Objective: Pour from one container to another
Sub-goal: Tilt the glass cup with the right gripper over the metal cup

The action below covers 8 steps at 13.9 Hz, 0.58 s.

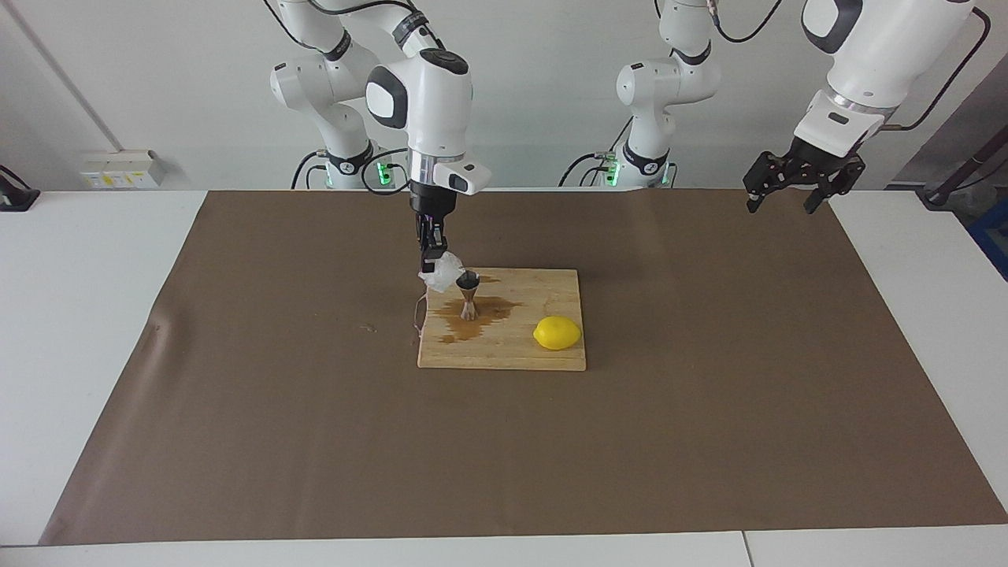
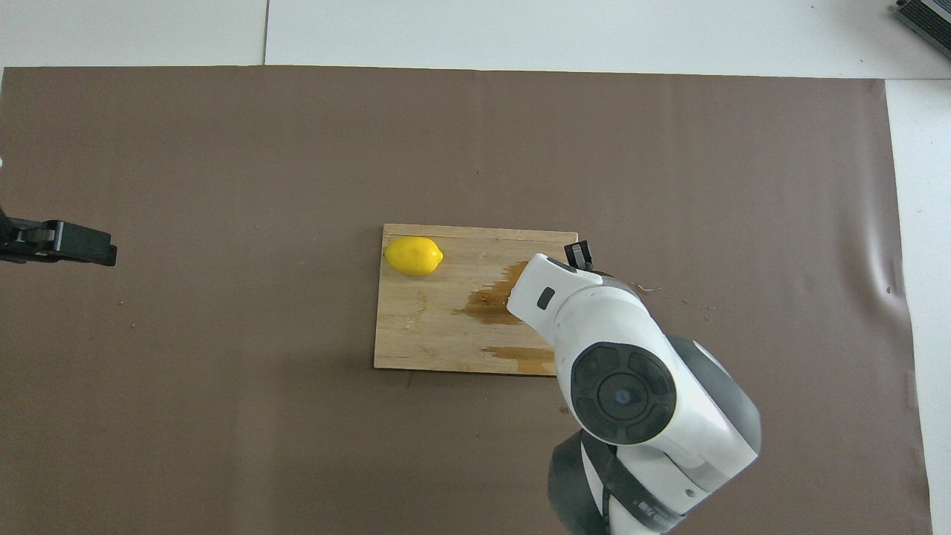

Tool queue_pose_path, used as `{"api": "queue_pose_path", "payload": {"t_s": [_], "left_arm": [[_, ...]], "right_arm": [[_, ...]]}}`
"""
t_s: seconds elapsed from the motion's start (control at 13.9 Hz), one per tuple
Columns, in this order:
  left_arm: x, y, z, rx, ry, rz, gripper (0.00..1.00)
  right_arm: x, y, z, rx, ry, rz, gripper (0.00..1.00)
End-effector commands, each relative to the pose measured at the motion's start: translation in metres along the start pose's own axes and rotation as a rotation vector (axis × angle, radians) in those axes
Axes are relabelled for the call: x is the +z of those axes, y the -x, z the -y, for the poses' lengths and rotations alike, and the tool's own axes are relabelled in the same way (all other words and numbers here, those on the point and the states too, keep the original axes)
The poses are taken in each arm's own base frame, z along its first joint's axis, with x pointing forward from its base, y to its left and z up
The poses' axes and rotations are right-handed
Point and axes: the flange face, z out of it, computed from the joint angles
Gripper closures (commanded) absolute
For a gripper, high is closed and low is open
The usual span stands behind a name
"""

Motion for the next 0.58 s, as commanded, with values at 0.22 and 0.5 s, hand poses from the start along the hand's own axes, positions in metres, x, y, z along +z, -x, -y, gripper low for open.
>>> {"api": "queue_pose_path", "payload": {"t_s": [0.22,0.5], "left_arm": [[0.0006,0.0041,-0.0013,0.013,-0.009,0.003,0.00],[0.0005,0.0039,-0.0022,0.014,-0.009,0.002,0.00]], "right_arm": [[-0.0084,0.0025,0.0040,0.025,0.000,0.022,1.00],[-0.0083,0.0011,0.0034,0.095,-0.020,0.015,1.00]]}}
